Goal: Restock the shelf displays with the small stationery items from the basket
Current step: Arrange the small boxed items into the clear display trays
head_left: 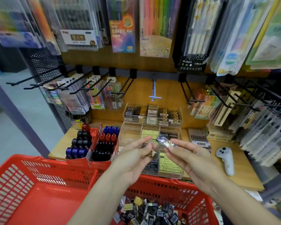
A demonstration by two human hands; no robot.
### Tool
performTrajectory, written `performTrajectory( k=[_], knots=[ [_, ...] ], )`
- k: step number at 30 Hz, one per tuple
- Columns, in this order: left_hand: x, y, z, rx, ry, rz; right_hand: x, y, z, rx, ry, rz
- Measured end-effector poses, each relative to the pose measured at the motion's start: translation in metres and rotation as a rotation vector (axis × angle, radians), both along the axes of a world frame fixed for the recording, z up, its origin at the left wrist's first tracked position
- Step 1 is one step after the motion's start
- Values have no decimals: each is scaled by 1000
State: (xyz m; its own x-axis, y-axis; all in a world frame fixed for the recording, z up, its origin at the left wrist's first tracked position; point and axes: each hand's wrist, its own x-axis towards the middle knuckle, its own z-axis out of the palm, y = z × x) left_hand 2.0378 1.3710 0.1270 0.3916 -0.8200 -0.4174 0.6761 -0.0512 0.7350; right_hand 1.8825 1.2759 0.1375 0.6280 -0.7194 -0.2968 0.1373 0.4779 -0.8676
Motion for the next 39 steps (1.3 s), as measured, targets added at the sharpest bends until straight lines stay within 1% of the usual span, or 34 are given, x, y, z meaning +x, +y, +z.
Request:
performTrajectory(
  k=[2,4,7,11,17,20,23,25,26,29,30,36,38,39],
  knots=[
    [-7,-2,0,-25,-170,13,-2,0,1,-44,22,10],
    [-11,-4,0,-37,-219,48,-5,-1,1,-75,37,13],
    [-14,-6,1,-51,-196,83,-7,0,1,-99,54,8],
    [-20,-8,3,-81,-147,86,-4,4,-1,-113,10,-30],
    [-23,-9,2,-127,-167,134,2,9,-4,-336,4,-93],
    [-24,-11,0,-132,-153,183,6,10,-6,-453,53,-104],
    [-25,-13,-1,-123,-172,185,9,6,-9,-486,91,-110],
    [-21,-14,1,-116,-218,154,10,-1,-9,-492,120,-105],
    [-17,-15,2,-107,-262,128,11,-5,-9,-499,137,-99],
    [-5,-22,1,-42,-470,71,12,-19,-7,-496,165,-49],
    [-1,-25,0,-18,-510,57,13,-24,-8,-503,181,-28],
    [29,-67,-16,170,-559,-97,22,-74,-20,-514,314,157],
    [40,-91,-22,216,-533,-131,31,-95,-29,-505,327,145],
    [46,-105,-24,225,-511,-135,36,-106,-34,-520,330,98]
  ],
)
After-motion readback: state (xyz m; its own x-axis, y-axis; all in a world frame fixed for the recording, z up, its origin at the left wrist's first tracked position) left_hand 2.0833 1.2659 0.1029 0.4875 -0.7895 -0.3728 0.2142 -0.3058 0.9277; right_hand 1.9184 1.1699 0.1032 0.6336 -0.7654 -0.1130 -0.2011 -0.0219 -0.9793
